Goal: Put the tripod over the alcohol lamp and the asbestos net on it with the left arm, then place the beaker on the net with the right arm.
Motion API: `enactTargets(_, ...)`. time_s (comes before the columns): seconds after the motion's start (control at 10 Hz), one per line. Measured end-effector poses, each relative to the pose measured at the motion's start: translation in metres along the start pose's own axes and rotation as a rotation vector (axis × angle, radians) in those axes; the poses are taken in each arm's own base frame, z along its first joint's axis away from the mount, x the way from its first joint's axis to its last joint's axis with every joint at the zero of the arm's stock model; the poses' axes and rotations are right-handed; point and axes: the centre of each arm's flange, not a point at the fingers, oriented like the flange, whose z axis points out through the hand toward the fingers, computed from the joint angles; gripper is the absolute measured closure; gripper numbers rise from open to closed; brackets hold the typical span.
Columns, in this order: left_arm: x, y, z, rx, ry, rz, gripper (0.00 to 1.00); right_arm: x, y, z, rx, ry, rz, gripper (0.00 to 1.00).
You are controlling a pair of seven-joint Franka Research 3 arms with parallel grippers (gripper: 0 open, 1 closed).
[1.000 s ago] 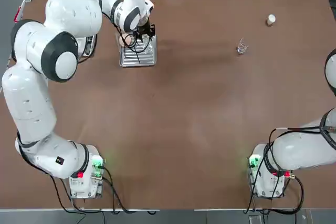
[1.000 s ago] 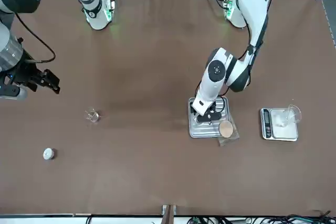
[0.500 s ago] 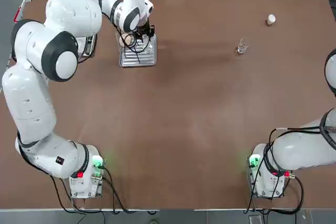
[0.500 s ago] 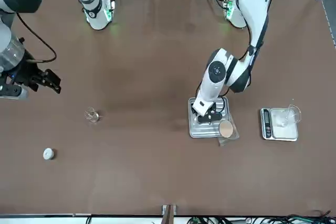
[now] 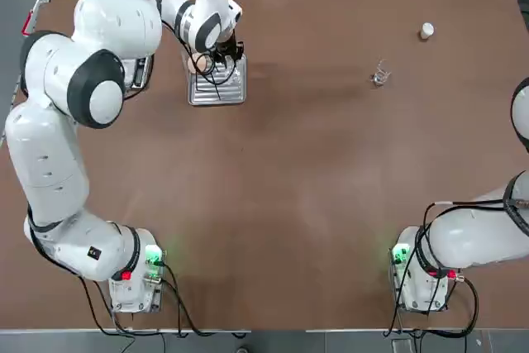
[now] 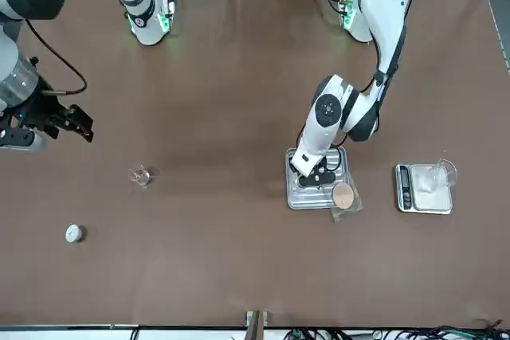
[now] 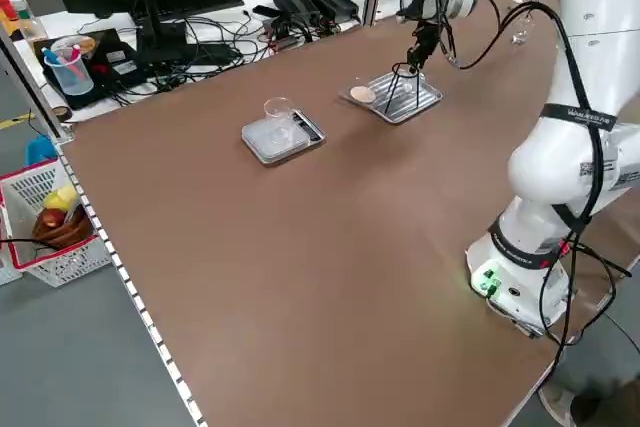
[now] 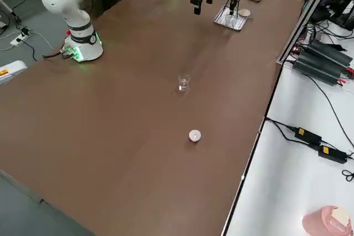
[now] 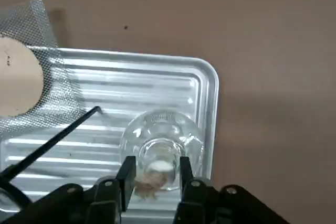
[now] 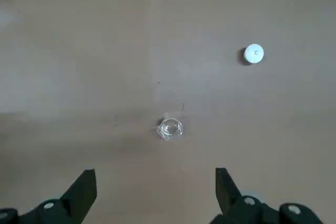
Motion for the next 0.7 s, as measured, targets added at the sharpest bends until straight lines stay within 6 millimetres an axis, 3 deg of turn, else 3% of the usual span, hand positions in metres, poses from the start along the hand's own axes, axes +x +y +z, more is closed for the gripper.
enactTargets(0.7, -0.001, 0.003, 0.010, 0.012, 0.000, 0.035, 0.58, 0.002, 0.016, -0.002, -0.008, 0.006, 0.024, 0.00)
